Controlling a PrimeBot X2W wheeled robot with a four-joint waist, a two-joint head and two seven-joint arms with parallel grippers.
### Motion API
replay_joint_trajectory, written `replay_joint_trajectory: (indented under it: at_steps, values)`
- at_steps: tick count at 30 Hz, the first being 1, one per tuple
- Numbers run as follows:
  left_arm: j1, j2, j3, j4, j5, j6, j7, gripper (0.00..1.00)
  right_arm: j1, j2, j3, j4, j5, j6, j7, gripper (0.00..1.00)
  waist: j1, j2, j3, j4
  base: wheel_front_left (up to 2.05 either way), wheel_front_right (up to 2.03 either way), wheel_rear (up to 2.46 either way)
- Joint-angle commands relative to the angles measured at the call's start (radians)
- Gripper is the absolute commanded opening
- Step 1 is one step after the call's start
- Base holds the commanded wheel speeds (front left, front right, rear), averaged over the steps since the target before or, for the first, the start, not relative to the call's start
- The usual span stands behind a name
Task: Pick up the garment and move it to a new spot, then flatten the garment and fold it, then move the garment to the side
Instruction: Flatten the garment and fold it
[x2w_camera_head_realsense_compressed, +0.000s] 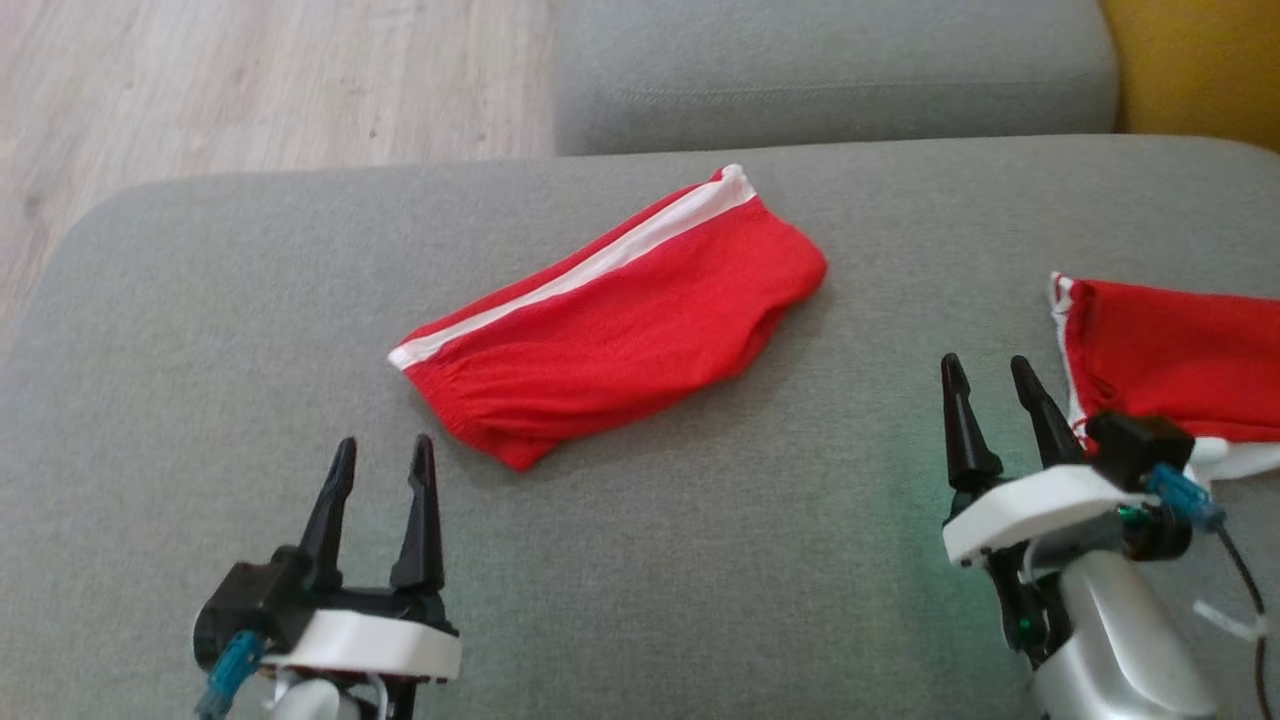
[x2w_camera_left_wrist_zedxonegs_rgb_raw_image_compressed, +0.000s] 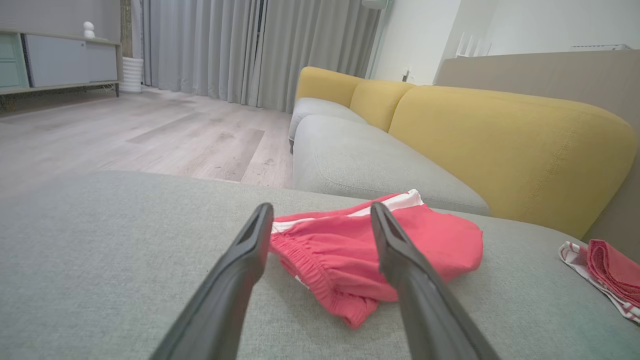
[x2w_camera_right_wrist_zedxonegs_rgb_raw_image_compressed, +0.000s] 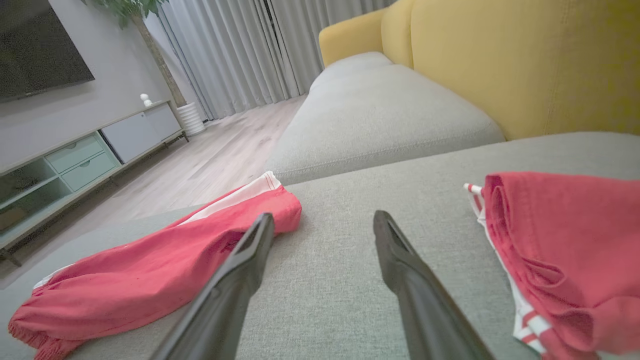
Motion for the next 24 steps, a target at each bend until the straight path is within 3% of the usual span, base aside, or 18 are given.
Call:
replay_joint_trajectory:
  at_steps: [1,7,16,24]
  values:
    - [-0.055,-0.001,0.041,-0.025,0.009,-0.003,-0.008,1.0,-0.062,0.009,0.023,-0.027,0.012,0.007,0.007,1.0,0.0,0.0,0.013,0.013,0.0,0.0,0.0]
    - [-0.088,-0.013,0.036,-0.007,0.028,-0.024,-0.008,1.0,-0.165,0.009,0.014,0.058,0.084,0.007,0.089,1.0,0.0,0.0,0.065,0.066,0.0,0.0,0.0]
    - [-0.149,-0.028,0.008,0.018,0.036,-0.042,-0.008,1.0,-0.414,0.009,-0.02,0.383,0.275,0.007,0.182,1.0,0.0,0.0,0.149,0.179,0.0,0.0,0.0]
    - [-0.179,-0.031,-0.008,0.019,0.029,-0.048,-0.008,1.0,-0.591,0.009,-0.031,0.681,0.23,0.007,0.166,1.0,0.0,0.0,0.201,0.246,0.0,0.0,0.0]
